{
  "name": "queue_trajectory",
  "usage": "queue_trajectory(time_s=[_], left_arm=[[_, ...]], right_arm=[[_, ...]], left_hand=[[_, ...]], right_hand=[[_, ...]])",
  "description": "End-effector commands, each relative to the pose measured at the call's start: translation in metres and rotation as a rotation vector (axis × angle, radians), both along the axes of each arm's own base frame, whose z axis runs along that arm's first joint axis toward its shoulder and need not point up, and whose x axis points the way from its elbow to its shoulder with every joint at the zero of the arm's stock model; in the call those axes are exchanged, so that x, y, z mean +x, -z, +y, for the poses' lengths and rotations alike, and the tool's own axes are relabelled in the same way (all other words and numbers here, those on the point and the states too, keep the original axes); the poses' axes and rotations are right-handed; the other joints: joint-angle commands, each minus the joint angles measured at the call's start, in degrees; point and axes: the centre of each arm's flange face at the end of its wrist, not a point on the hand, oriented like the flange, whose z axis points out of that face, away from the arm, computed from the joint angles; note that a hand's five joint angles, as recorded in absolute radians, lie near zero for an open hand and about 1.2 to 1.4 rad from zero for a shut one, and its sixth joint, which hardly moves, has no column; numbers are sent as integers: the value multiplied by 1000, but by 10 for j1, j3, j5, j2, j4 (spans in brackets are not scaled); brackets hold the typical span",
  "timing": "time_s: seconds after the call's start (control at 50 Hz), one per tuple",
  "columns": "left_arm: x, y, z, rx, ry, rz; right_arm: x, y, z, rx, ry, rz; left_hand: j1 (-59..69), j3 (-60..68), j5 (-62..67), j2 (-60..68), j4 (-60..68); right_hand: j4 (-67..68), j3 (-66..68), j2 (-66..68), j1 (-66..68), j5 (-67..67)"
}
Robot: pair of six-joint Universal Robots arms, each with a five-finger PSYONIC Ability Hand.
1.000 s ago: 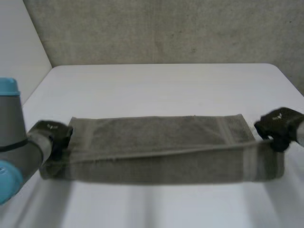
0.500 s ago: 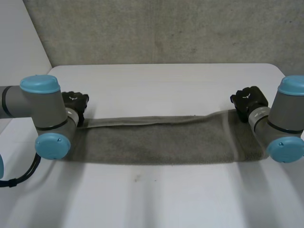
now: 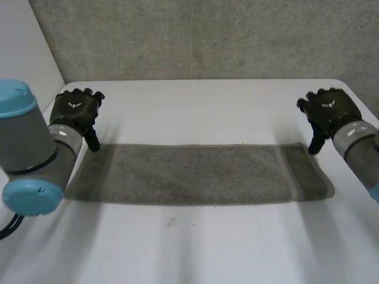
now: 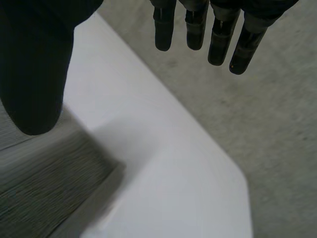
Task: Fold the laundry
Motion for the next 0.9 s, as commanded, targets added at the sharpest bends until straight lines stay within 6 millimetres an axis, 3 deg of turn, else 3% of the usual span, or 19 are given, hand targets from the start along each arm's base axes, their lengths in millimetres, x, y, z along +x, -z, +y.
queue_trajectory(time_s=[0.02, 0.1, 0.2, 0.28, 0.34, 0.38, 0.4, 0.42, 0.5, 0.54, 0.6, 0.7, 0.78, 0.82, 0.86, 0.88, 0.9], left_arm=[[0, 10, 31, 35, 24, 19], [1, 22, 38, 28, 26, 44], [3, 26, 36, -6, 22, 57], [4, 26, 34, -11, 19, 59], [4, 28, 35, -8, 20, 58], [4, 28, 35, -7, 20, 58], [5, 29, 35, -1, 19, 55], [5, 30, 36, 1, 19, 55], [4, 30, 38, 1, 21, 56], [4, 30, 38, 0, 21, 57], [4, 29, 38, -2, 21, 59], [5, 24, 39, -16, 20, 64], [5, 25, 40, -12, 22, 63], [5, 25, 40, -12, 22, 63], [6, 26, 41, -9, 20, 61], [6, 26, 41, -9, 20, 61], [6, 26, 41, -9, 20, 61]], right_arm=[[-25, 28, 28, 178, 10, 5], [-30, 52, 45, 275, -32, 0], [-43, 63, 40, 271, -16, -23], [-44, 71, 38, 279, -15, -22], [-45, 79, 36, 287, -18, -6], [-45, 84, 32, 267, -25, 20], [-45, 84, 32, 266, -25, 20], [-48, 87, 28, 250, -17, 41], [-53, 90, 20, 231, -10, 88], [-70, 90, 9, 215, 32, 153], [-80, 90, 4, 210, 60, 195], [-122, 77, -16, 159, 204, 332], [-126, 73, -19, 160, 221, 300], [-124, 73, -18, 172, 223, 254], [-118, 71, -14, 193, 204, 129], [-118, 71, -14, 193, 204, 129], [-111, 71, -11, 200, 165, 67]], left_hand=[[-6, 2, -18, 4, 3], [-6, 2, -18, 4, 3], [-6, 2, -18, 4, 3], [-6, 2, -18, 4, 3], [-6, 2, -18, 4, 3], [-6, 2, -18, 4, 3], [-6, 2, -18, 4, 3], [-6, 2, -18, 4, 3], [-6, 2, -18, 4, 3], [-6, 2, -18, 4, 3], [-6, 2, -18, 4, 3], [-6, 2, -18, 4, 3], [-6, 2, -18, 4, 3], [-6, 2, -18, 4, 3], [-6, 2, -18, 4, 3], [-6, 2, -18, 4, 3], [-6, 2, -18, 4, 3]], right_hand=[[-20, -8, -18, -8, -21], [111, 123, 113, 122, 110], [197, 209, 199, 208, 196], [228, 239, 229, 239, 226], [324, 335, 325, 335, 322], [487, 499, 489, 498, 486], [488, 500, 490, 500, 487], [664, 676, 666, 675, 663], [666, 678, 667, 677, 665], [666, 678, 667, 677, 665], [666, 678, 667, 677, 665], [666, 678, 667, 677, 665], [666, 678, 667, 677, 665], [605, 616, 606, 616, 603], [355, 367, 356, 366, 354], [354, 366, 355, 365, 353], [246, 257, 247, 257, 244]])
